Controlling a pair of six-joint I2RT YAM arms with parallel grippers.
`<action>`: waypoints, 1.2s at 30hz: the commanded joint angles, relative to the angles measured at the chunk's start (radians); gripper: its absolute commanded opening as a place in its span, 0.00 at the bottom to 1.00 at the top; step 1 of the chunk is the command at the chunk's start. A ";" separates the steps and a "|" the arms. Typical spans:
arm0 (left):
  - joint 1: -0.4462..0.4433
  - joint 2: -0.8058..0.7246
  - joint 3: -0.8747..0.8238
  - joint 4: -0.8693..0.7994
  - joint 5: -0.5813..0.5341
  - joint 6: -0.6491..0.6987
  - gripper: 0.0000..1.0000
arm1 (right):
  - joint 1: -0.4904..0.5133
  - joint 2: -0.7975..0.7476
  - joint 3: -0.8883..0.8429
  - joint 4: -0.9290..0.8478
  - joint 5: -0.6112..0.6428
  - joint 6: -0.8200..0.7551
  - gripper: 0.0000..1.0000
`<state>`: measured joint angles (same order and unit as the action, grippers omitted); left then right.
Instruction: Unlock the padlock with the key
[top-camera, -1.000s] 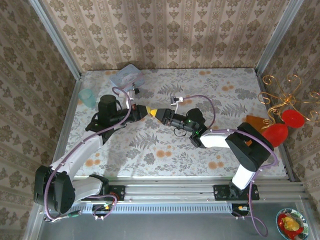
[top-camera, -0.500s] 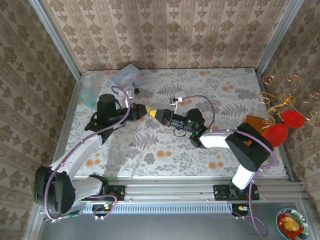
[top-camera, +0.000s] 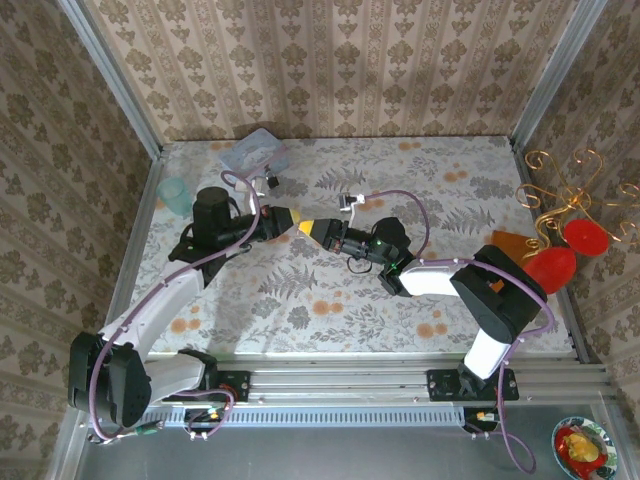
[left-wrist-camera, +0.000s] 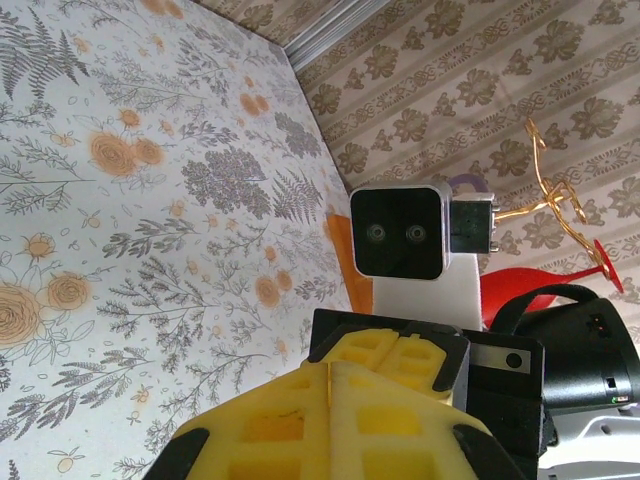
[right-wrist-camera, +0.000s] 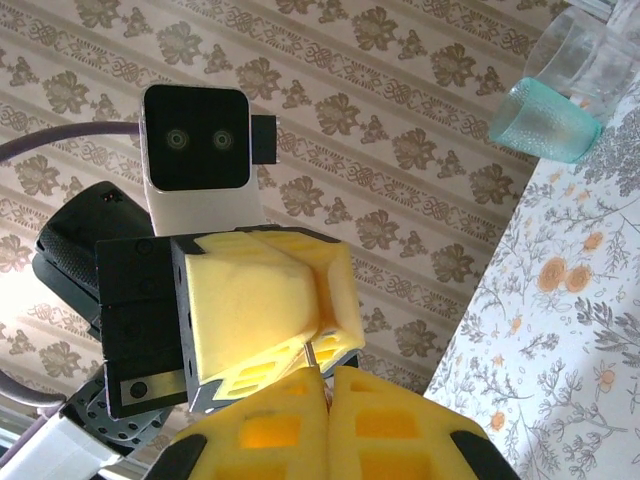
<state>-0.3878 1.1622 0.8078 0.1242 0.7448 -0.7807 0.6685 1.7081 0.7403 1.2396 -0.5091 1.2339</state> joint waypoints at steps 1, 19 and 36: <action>0.018 -0.015 0.014 -0.020 -0.050 0.035 0.05 | 0.007 -0.044 0.030 -0.110 0.014 -0.023 0.00; 0.065 0.076 0.131 -0.305 -0.456 0.206 0.60 | 0.021 -0.361 0.116 -1.133 0.304 -0.502 0.00; 0.087 0.668 0.384 0.007 -0.705 0.232 0.62 | 0.076 -0.499 0.041 -1.166 0.341 -0.564 0.00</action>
<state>-0.3107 1.7855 1.1275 0.0753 0.1341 -0.5705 0.7383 1.2324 0.8021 0.0956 -0.1913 0.6987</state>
